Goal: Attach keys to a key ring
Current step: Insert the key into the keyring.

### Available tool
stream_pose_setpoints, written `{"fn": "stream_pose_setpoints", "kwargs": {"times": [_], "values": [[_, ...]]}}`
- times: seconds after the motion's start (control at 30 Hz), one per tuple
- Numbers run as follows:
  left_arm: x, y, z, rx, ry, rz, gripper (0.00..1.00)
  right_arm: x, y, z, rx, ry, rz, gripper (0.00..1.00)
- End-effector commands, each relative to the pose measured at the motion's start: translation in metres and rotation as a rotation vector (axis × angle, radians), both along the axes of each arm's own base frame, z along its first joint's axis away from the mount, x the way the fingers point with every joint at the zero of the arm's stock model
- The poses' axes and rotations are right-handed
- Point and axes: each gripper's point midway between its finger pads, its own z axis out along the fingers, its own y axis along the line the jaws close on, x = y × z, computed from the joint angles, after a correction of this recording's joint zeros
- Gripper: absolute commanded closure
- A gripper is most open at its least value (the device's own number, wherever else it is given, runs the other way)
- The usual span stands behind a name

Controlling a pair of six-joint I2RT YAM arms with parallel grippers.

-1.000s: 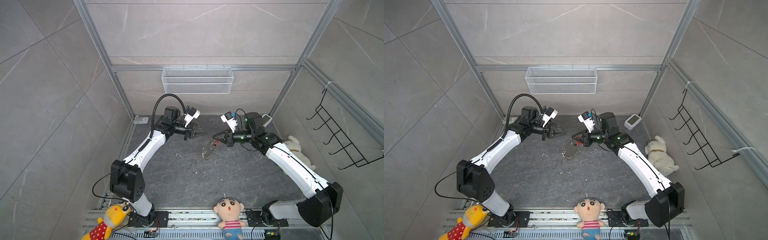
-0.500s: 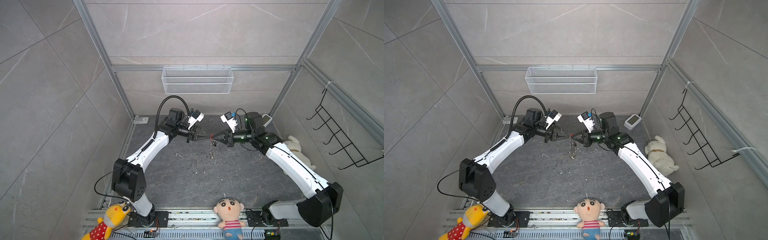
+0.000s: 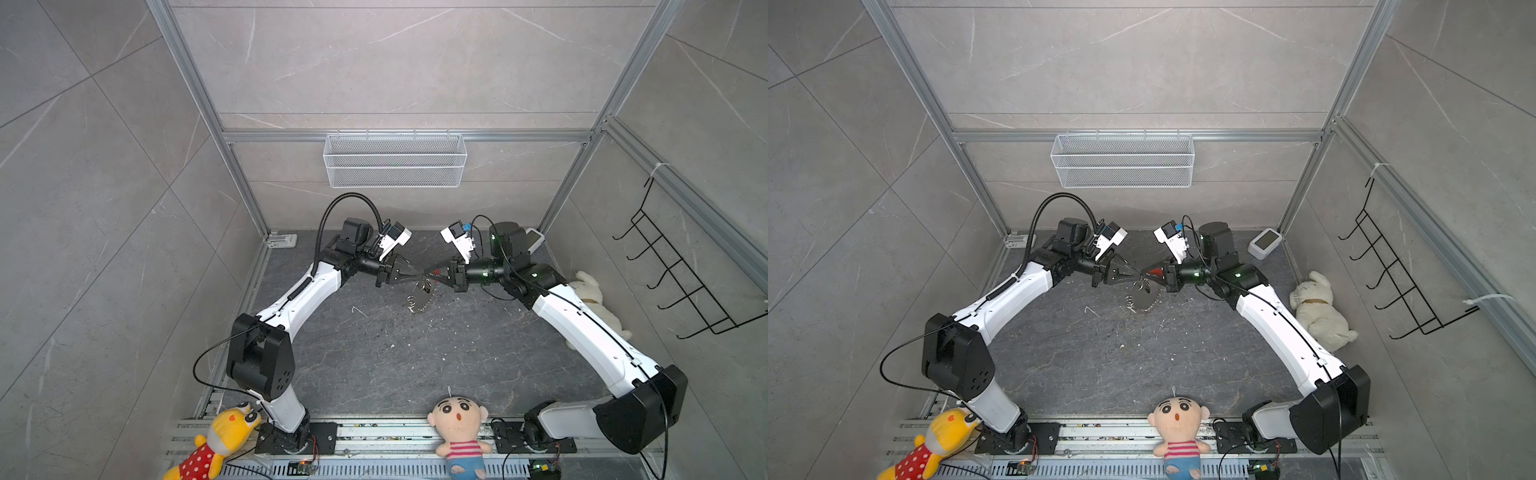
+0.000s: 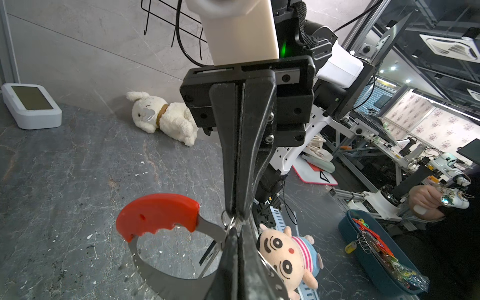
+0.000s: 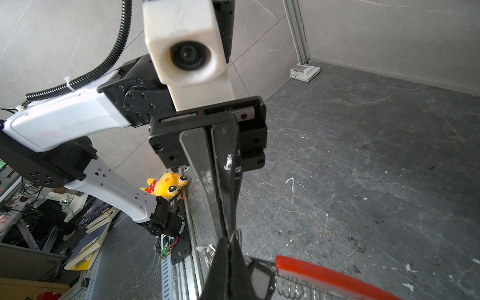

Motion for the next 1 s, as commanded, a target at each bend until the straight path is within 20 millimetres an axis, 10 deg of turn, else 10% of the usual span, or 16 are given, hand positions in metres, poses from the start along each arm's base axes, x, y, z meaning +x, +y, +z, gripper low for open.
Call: {"fn": "stream_pose_setpoints", "kwargs": {"times": [0.0,0.97], "values": [[-0.003,0.0,0.017,-0.036,-0.033,-0.028,1.0,-0.005,0.008,0.019,0.034,-0.042,0.047,1.0],[-0.004,0.006,0.025,-0.055,-0.037,-0.04,1.0,-0.01,0.013,0.018,0.024,-0.038,0.067,1.0]]}}
